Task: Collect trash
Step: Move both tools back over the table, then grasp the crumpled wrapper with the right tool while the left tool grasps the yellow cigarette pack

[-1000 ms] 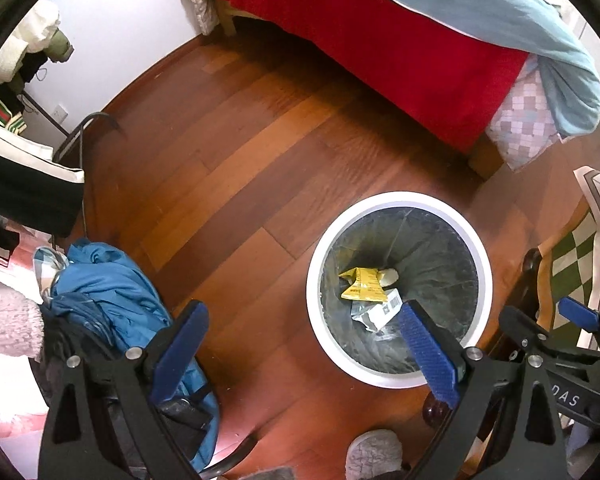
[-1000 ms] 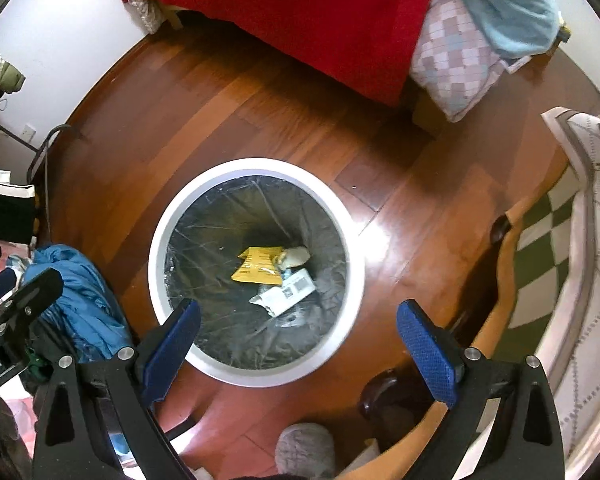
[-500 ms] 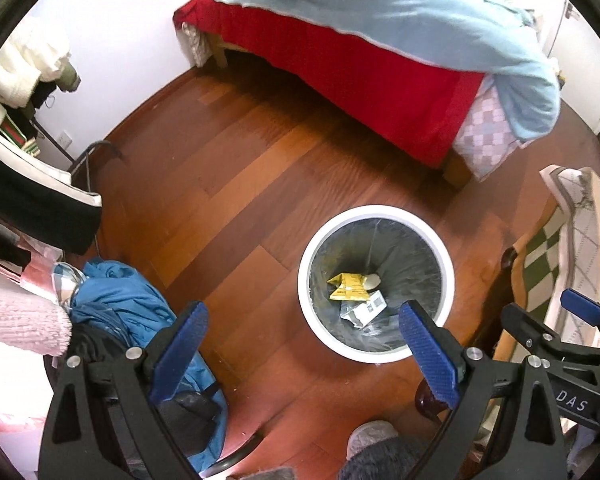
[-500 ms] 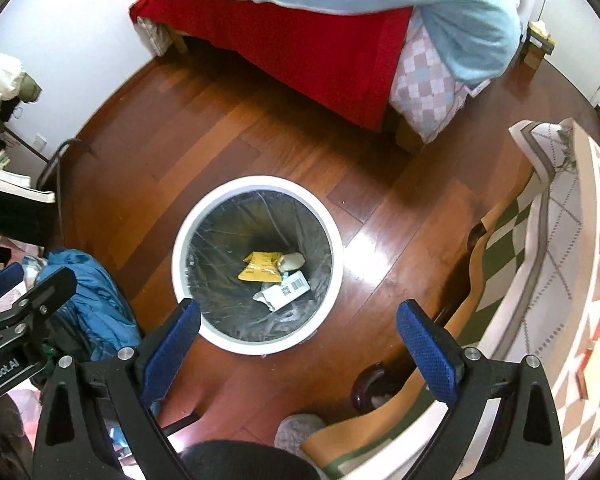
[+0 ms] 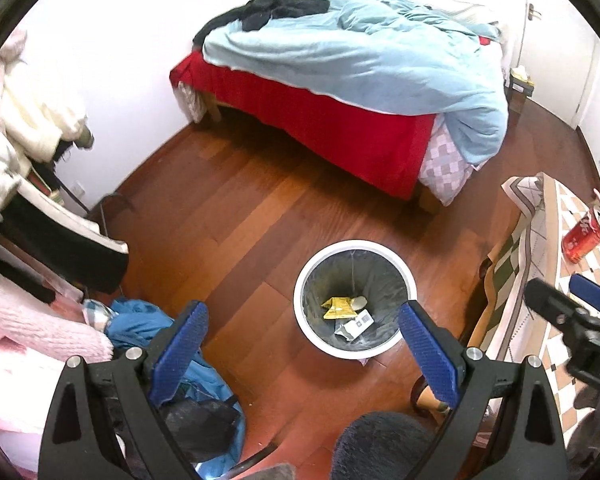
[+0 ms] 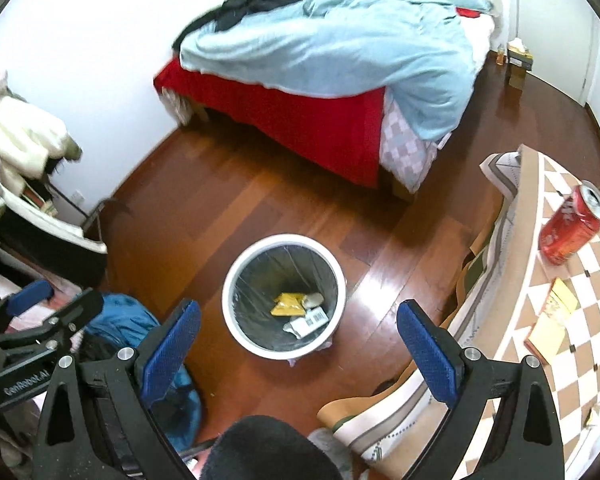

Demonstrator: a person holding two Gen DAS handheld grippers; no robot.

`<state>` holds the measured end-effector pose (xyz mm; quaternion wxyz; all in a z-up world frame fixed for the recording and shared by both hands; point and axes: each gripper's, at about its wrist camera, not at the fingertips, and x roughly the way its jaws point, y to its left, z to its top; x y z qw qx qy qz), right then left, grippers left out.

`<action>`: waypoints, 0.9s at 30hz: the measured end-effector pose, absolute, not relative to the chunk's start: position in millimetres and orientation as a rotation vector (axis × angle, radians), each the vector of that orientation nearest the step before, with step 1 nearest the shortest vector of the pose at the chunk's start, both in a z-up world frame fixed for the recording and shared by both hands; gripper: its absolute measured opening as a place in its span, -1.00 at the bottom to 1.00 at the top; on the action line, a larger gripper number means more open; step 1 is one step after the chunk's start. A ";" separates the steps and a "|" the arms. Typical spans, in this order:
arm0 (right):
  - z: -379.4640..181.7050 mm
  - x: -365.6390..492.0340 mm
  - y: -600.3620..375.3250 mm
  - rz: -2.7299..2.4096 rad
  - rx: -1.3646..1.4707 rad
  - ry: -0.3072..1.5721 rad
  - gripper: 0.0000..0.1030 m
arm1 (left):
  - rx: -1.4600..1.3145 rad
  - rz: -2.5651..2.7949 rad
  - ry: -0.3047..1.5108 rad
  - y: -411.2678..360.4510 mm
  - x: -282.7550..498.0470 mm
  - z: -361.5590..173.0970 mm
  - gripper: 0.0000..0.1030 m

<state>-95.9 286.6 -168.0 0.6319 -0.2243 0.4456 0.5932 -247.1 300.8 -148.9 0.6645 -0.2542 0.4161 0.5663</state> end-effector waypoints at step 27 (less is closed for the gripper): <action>-271.6 242.7 12.2 0.589 -0.269 1.250 0.93 | -0.368 0.631 1.253 209.2 150.5 -301.1 0.87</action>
